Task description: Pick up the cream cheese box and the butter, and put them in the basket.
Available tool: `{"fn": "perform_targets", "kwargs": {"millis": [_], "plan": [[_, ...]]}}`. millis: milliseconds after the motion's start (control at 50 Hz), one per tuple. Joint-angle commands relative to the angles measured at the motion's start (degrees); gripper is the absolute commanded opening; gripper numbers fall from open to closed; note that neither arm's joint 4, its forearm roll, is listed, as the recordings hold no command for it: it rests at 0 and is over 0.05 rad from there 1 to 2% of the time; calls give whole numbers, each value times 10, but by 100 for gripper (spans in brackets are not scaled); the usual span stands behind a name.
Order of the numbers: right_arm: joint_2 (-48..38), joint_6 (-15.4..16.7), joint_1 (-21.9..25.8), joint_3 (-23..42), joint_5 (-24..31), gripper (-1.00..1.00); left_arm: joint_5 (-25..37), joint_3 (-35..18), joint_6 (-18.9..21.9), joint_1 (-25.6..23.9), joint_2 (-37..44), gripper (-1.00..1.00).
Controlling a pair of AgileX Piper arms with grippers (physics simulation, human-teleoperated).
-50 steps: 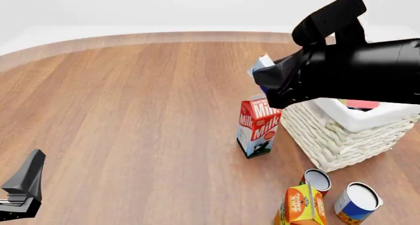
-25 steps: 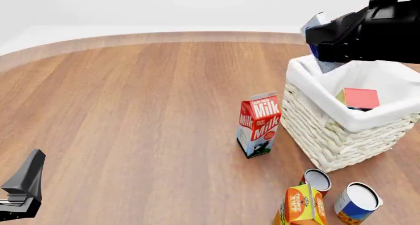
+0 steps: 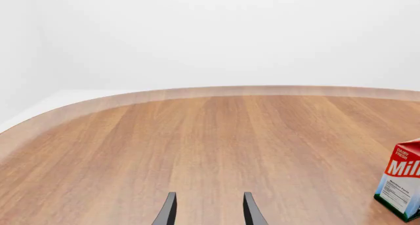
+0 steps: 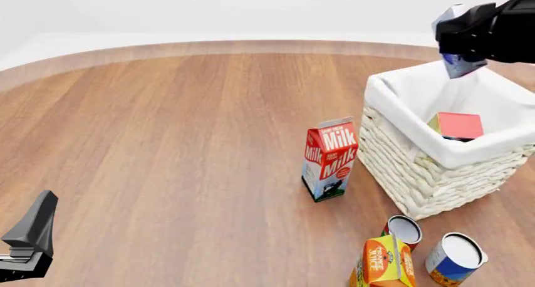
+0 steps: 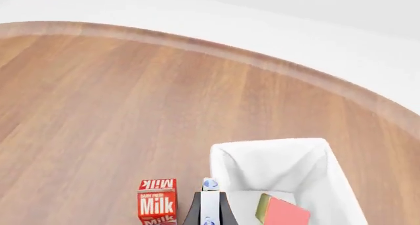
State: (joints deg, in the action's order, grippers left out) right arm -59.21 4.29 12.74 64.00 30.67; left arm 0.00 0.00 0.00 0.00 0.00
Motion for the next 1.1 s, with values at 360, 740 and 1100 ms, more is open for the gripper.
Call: {"fn": "perform_targets", "kwargs": {"millis": [360,740,1100], "plan": [[-64,-26,-85,-17,-59,-100,0,0,0,0,0,100],[-97,-30,-98,-39,-92,-100,0,0,0,0,0,100],[-107,-26,-109,-45,-100,-100,0,0,0,0,0,100]]}}
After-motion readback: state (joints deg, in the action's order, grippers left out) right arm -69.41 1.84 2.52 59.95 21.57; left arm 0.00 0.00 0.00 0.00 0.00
